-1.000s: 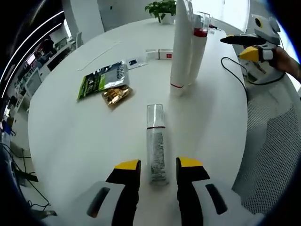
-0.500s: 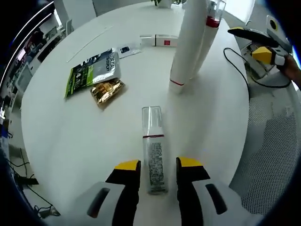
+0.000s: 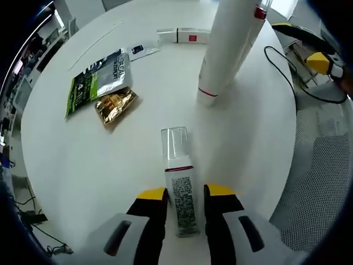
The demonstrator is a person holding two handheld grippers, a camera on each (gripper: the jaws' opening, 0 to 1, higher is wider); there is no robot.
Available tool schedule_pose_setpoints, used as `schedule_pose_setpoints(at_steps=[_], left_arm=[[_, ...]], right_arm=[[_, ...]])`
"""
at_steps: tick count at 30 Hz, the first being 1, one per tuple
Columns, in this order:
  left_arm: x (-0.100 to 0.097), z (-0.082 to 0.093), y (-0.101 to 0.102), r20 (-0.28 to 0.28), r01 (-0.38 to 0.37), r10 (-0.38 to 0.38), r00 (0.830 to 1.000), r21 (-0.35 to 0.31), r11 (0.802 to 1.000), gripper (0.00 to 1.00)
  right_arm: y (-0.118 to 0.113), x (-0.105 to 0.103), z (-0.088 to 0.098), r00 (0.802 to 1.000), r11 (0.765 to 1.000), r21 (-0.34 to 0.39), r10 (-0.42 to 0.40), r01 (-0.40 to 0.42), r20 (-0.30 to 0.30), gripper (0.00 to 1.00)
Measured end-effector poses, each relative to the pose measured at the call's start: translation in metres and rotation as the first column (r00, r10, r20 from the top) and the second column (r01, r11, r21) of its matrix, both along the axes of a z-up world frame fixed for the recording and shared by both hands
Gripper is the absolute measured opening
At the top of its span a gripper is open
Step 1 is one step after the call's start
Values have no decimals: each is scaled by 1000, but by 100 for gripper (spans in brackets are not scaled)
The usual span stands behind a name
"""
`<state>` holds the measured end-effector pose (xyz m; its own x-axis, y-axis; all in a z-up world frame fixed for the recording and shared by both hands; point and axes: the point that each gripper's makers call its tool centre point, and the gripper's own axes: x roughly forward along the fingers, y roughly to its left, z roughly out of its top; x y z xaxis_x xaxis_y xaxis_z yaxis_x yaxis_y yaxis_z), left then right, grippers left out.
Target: Arrange the skincare products in the storage area until every visible bottle or jar stands upright without overlapping.
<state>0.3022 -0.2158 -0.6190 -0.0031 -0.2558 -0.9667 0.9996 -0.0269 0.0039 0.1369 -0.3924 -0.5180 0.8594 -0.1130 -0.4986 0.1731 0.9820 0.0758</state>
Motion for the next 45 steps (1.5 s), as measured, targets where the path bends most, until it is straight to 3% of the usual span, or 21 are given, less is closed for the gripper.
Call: schedule_pose_setpoints(at_steps=[12,24,26,29,34,37,40,42,45], left_arm=[[4,-3,0,17,13,-14,1000,41,999,25],[9,13,1,-1,-61,61,998,-38,997,24],[8,17,-2,-40,-101,98,994,-83,991,24],[-1,34,-10,-147,-189,164,975,-180,965,24],[-6,51,0,-191,-240,197,962,-243,940,24],[-15,62,0,-258,-298,226,939,-290,909,24],[-12,71,-1,-287,-311,215,933,-346,885,24],[-20,83,-4,-348,-342,208,914,-389,856,24],[-29,99,-8,-447,-412,201,872,-448,793,24]], right_arm=[[0,-1,-1,1000,1000,1,-2,2,-6,74],[1,-1,-3,1000,1000,-4,7,-7,-16,74],[1,-1,-3,1000,1000,-4,9,-9,-18,74],[1,-1,-3,1000,1000,-5,11,-11,-19,74],[3,-1,-3,1000,1000,-6,15,-15,-21,74],[4,-1,-3,1000,1000,-6,19,-19,-22,74],[4,-1,-3,1000,1000,-6,21,-21,-21,73],[4,0,-3,1000,1000,-5,24,-24,-19,72],[5,0,-3,999,1000,-4,29,-29,-18,71]])
